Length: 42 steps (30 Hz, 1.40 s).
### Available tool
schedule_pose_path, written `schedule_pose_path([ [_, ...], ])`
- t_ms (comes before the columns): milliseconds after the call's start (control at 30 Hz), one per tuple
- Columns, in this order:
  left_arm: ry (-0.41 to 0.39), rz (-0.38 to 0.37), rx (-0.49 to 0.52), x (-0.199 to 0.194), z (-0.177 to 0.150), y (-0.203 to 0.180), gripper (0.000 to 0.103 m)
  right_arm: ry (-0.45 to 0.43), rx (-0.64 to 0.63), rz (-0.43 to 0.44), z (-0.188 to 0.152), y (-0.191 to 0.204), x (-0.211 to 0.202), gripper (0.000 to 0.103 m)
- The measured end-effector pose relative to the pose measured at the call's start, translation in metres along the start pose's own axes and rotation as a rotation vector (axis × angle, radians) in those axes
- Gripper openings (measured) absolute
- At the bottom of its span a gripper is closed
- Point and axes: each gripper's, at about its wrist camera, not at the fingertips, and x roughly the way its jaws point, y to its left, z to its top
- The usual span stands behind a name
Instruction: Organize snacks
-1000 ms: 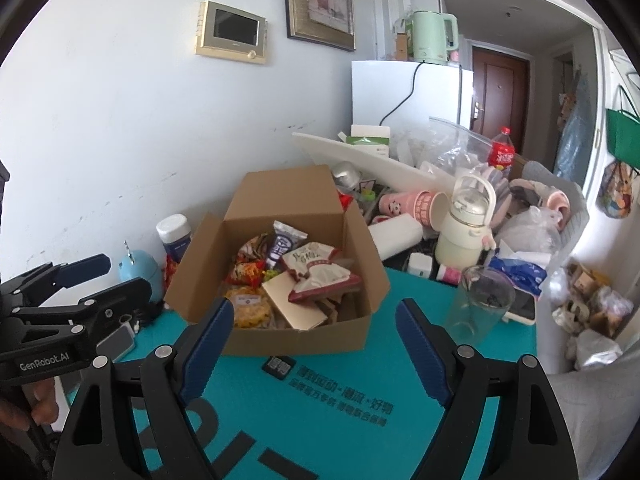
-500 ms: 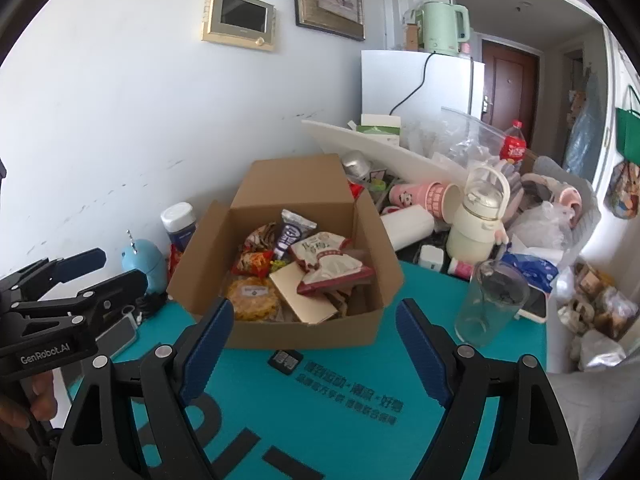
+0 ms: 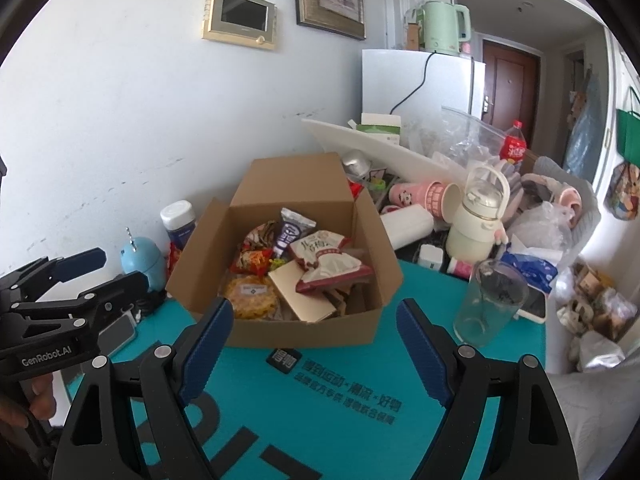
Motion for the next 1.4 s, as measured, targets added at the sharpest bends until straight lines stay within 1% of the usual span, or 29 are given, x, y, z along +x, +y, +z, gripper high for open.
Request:
schedule_pose_path([
  [167, 0.012, -0.007, 0.001, 0.0026, -0.0012, 0.0001, 0.077, 0.003, 0.000, -0.001, -0.0003, -0.0007, 0.0012, 0.084],
  [400, 0.010, 0.006, 0.014, 0.0031, -0.0007, -0.0017, 0.077, 0.015, 0.004, -0.005, -0.0012, -0.0030, 0.0043, 0.084],
  [600, 0.023, 0.002, 0.002, 0.0058, -0.0015, -0.0005, 0.077, 0.011, 0.000, -0.004, -0.0010, -0.0025, 0.0025, 0.084],
  [1133, 0.034, 0.040, 0.005, 0.0050, -0.0004, 0.0007, 0.077, 0.015, -0.008, -0.008, -0.0013, -0.0015, 0.0033, 0.084],
  [1400, 0.044, 0.037, 0.014, 0.0077, -0.0009, -0.0024, 0.077, 0.017, -0.005, -0.016, -0.0017, -0.0056, 0.0019, 0.084],
])
